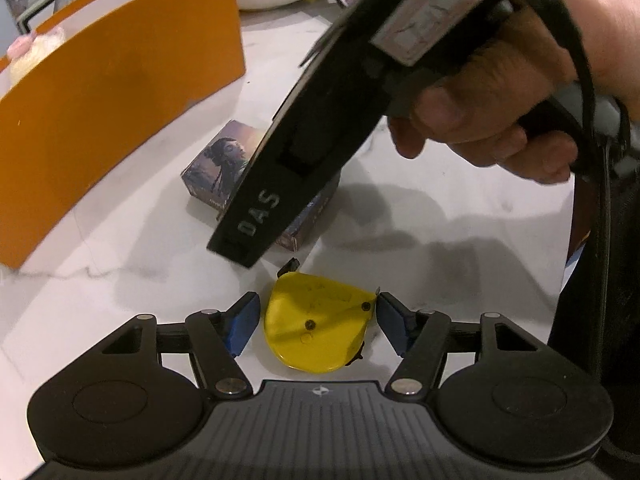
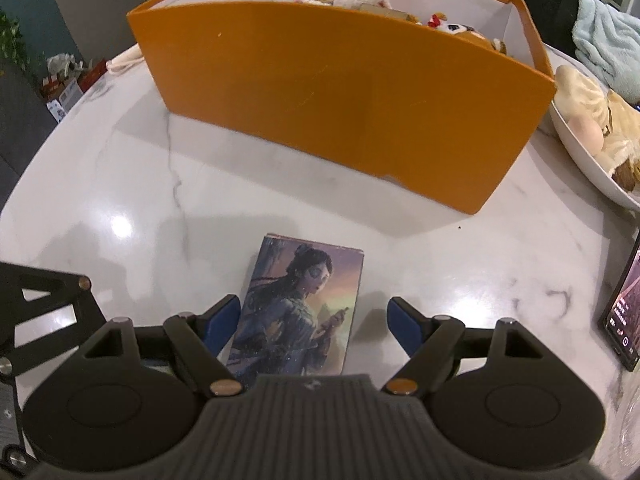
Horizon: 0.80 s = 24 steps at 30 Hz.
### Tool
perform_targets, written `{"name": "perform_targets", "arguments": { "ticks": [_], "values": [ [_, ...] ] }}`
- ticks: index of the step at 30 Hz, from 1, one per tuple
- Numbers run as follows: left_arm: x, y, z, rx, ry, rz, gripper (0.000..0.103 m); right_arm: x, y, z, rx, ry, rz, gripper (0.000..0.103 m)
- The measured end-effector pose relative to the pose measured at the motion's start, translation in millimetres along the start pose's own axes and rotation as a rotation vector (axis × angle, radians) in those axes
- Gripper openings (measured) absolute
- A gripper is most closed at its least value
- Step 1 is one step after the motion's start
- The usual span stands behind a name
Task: Organize objects
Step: 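Grasp the tape measure with left gripper while right gripper grasps the card deck box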
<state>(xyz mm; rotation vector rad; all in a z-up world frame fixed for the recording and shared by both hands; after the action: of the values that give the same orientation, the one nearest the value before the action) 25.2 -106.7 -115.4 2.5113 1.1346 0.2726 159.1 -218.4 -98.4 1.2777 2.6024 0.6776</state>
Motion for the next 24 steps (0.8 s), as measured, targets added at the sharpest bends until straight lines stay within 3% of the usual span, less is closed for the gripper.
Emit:
{"name": "perform_targets", "arguments": {
  "ticks": [6, 11, 14, 18, 24],
  "values": [
    [-3.3, -1.5, 1.1, 0.009, -0.006, 0.024, 0.066, 1.3, -0.8, 1.3, 0.005, -0.013, -0.029, 0.081],
    [-4.1, -3.7, 2.6, 0.019, -0.003, 0.032, 0.066, 1.7, -1.6, 2.0, 0.016, -0.016, -0.037, 0.08],
    [-4.6, -4.7, 3.9, 0.023, 0.002, 0.037, 0.066, 1.9, -2.7, 2.4, 0.021, -0.01, -0.044, 0.075],
    [-2.8, -5.4, 4.5, 0.02, 0.008, 0.029, 0.065, 0.6, -2.1, 0.3, 0.016, -0.008, -0.05, 0.061],
    [3.3, -3.7, 0.9, -0.012, 0.016, -0.004, 0.065, -3.0, -3.2, -1.9, 0.017, -0.002, -0.052, 0.06]
  ]
}}
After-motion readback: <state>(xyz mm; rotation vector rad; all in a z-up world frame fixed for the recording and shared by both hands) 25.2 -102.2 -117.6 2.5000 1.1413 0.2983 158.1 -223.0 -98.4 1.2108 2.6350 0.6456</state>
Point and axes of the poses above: each gripper's, at about its wrist camera, not at the fingertips, and z roughly the way its jaws point, x to its left, y to its top, the point moved 1 cm from there along z, roughly the way its jaws point, and after that the axes turned 2 degrees about y, right-handed, at the moved point
